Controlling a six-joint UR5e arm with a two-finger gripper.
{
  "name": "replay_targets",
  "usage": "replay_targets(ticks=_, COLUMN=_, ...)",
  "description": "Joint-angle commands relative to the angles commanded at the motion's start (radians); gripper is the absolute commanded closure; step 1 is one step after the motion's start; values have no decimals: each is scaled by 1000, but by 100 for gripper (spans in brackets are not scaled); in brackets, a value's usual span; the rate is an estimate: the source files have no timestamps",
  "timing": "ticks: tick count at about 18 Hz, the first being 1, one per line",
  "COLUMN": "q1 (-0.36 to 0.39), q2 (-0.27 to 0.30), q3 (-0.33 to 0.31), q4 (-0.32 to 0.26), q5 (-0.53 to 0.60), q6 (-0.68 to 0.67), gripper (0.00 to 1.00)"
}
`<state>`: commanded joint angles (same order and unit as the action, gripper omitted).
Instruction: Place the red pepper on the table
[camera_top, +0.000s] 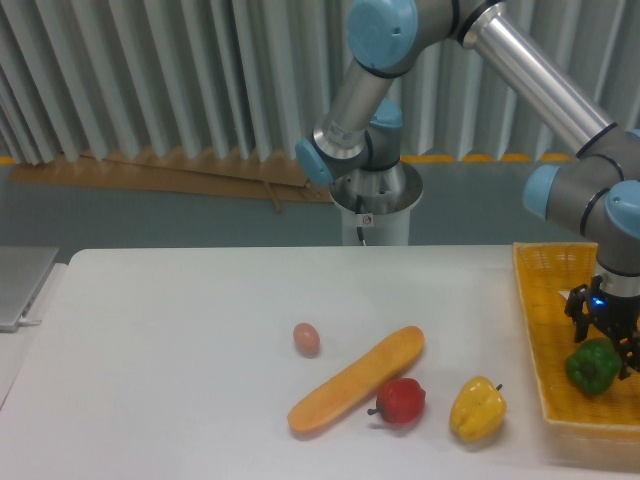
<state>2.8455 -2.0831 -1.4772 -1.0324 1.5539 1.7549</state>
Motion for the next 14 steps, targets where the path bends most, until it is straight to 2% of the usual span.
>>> replay_targets(ticks=14, q1=-8, q2=-25, q3=11, q4=2, q5=11, q6=12, gripper=0)
